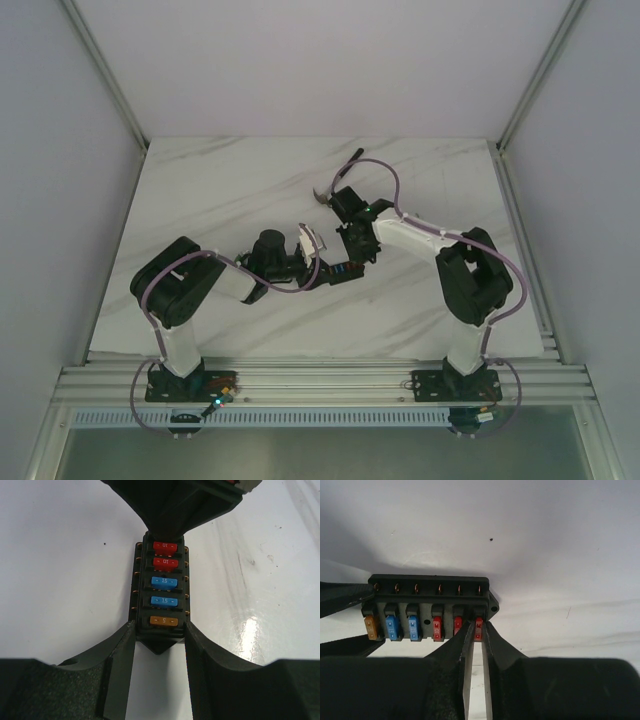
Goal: Snap on the fuse box
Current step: Install the fuse at the fuse box base.
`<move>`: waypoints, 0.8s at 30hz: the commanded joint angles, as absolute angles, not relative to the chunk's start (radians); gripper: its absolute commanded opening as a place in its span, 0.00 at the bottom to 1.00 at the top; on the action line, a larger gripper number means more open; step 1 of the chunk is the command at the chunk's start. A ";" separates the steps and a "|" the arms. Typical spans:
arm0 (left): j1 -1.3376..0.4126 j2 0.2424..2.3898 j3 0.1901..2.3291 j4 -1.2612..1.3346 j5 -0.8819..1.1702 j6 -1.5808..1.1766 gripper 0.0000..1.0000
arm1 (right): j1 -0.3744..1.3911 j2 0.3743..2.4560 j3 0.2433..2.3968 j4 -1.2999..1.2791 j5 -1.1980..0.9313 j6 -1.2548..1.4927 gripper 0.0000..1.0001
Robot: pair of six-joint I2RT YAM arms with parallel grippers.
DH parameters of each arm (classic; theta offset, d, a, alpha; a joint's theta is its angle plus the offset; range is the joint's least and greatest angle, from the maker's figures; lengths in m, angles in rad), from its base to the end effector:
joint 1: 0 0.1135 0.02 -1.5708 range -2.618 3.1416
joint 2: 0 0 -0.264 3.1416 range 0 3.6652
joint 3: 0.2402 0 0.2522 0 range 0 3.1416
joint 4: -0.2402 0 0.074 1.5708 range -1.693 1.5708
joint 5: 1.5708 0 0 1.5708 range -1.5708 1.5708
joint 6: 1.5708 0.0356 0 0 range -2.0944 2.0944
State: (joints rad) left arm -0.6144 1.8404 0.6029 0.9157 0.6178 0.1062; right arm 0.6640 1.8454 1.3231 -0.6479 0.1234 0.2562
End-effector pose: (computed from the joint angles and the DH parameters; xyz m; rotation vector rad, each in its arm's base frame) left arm 0.2536 -0.2041 0.1235 1.0719 1.6136 -0.9252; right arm 0.2992 0.2285 0.1967 -0.5187 2.6777 0.0949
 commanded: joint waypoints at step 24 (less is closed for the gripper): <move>-0.610 1.888 0.603 0.831 0.626 0.127 0.37 | 0.660 2.196 1.223 -0.582 0.080 0.203 0.00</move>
